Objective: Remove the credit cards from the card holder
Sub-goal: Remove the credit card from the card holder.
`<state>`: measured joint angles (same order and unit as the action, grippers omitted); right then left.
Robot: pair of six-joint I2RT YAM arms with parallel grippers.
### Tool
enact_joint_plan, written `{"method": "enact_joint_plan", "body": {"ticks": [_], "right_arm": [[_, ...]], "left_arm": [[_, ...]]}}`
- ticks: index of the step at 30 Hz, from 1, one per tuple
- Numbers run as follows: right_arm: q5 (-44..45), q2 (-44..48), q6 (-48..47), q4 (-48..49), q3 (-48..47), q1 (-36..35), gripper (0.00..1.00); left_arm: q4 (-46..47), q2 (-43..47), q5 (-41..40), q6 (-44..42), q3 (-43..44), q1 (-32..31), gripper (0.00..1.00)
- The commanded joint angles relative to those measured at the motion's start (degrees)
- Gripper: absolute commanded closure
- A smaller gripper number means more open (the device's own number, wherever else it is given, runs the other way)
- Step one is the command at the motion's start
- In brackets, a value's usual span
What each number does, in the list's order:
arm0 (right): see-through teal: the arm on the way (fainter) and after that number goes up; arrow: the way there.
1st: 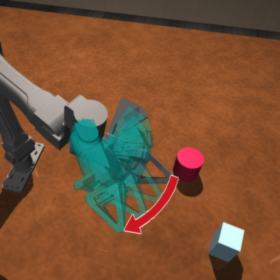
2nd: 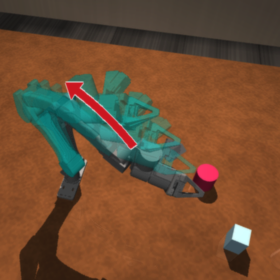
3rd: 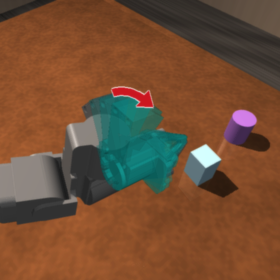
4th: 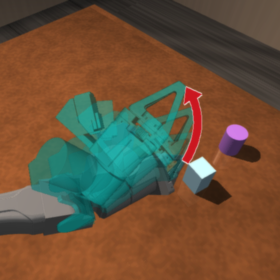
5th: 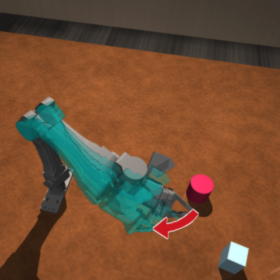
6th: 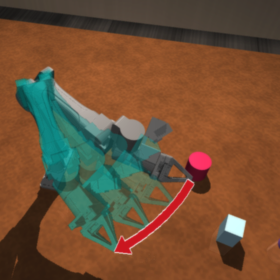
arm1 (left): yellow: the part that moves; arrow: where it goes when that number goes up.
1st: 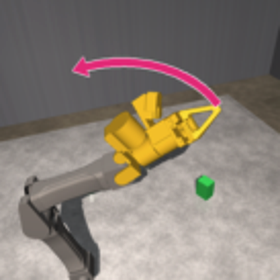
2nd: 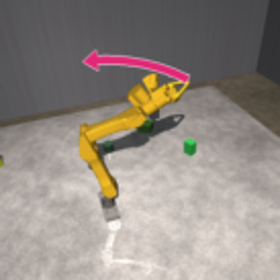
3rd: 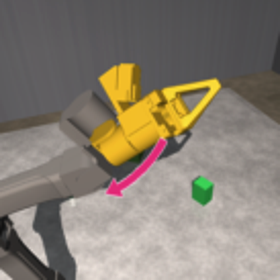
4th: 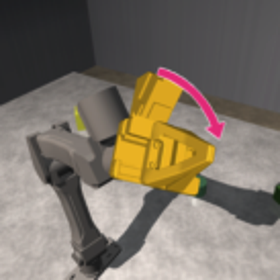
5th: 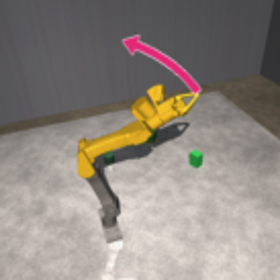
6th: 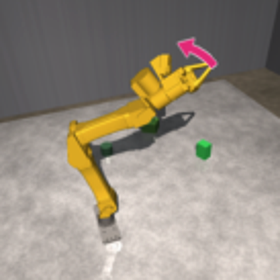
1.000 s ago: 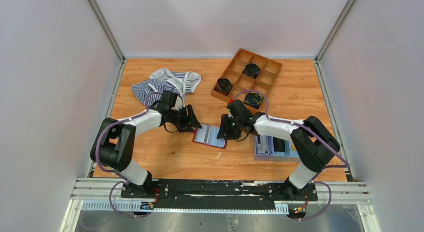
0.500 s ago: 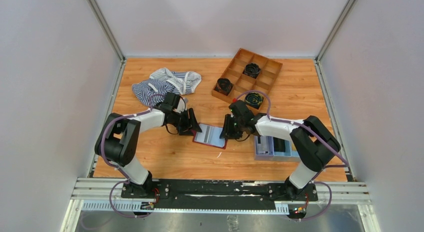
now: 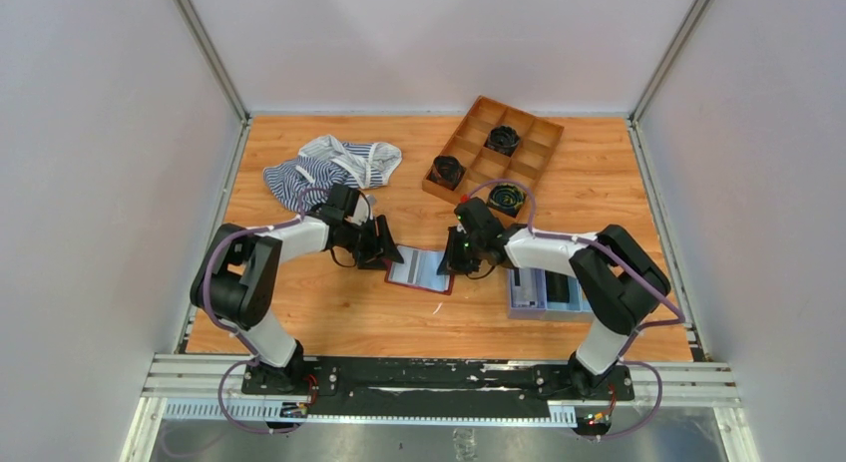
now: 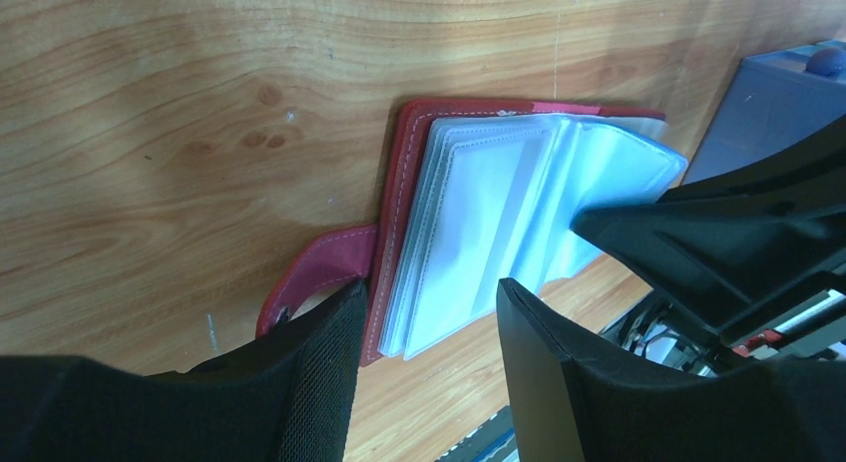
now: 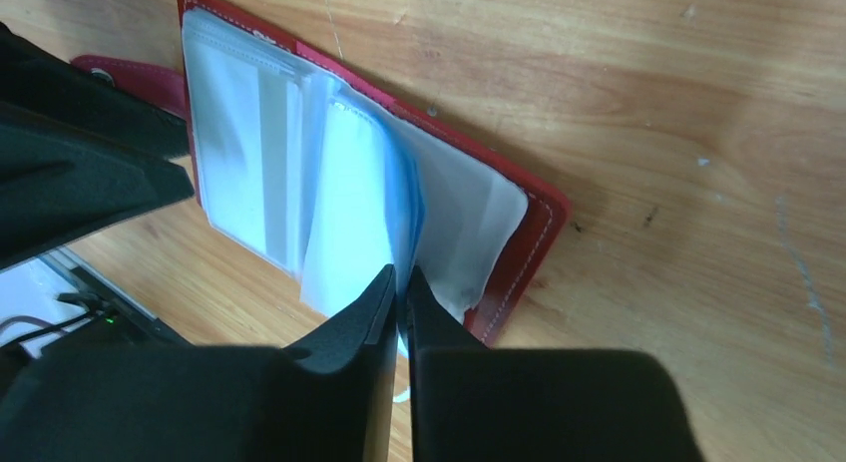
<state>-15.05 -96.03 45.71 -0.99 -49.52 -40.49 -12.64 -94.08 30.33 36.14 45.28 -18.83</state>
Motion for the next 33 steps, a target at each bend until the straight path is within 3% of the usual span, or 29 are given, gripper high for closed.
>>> {"method": "enact_joint_plan", "body": {"ticks": [1,5,11,15,16,18,25,33], "right_arm": [[-2.0,-2.1,1.0,3.6,-1.5,-0.2,0.99],[-0.1,-1.6,-0.2,1.4,-3.5,-0.8,1.0],[7.3,-6.9,-4.6,-13.5,-11.8,-3.5,1.0],[9.5,-7.4,-5.2,-15.2,-12.4,-4.7,1.0],[9.9,-6.9,-5.2,-15.3,-12.3,-4.7,0.98],[11.3,-5.1,-5.4,-15.5,-11.7,-4.7,0.85],[17.0,0.6,-7.1,-18.5,-12.0,-4.7,0.65],[17.2,4.2,-6.0,-13.1,-9.8,-5.0,0.65]], "left_arm": [[0.1,-2.5,-0.5,-1.5,-0.6,-0.2,0.43],[0.2,-2.8,-0.4,-1.6,-0.9,-0.2,0.44],[0.5,-3.6,0.1,-1.6,-1.2,-0.2,0.44],[0.1,-2.7,-0.4,-2.2,-1.4,-0.2,0.43],[-0.2,-2.3,-0.6,-2.3,-1.4,-0.2,0.43],[-0.6,-1.8,-0.8,-2.8,-1.3,-0.2,0.43],[-1.9,0.9,-1.7,-3.8,-0.4,-0.3,0.44],[-1.2,4.0,-2.3,-3.5,0.3,-1.6,0.44]]}}
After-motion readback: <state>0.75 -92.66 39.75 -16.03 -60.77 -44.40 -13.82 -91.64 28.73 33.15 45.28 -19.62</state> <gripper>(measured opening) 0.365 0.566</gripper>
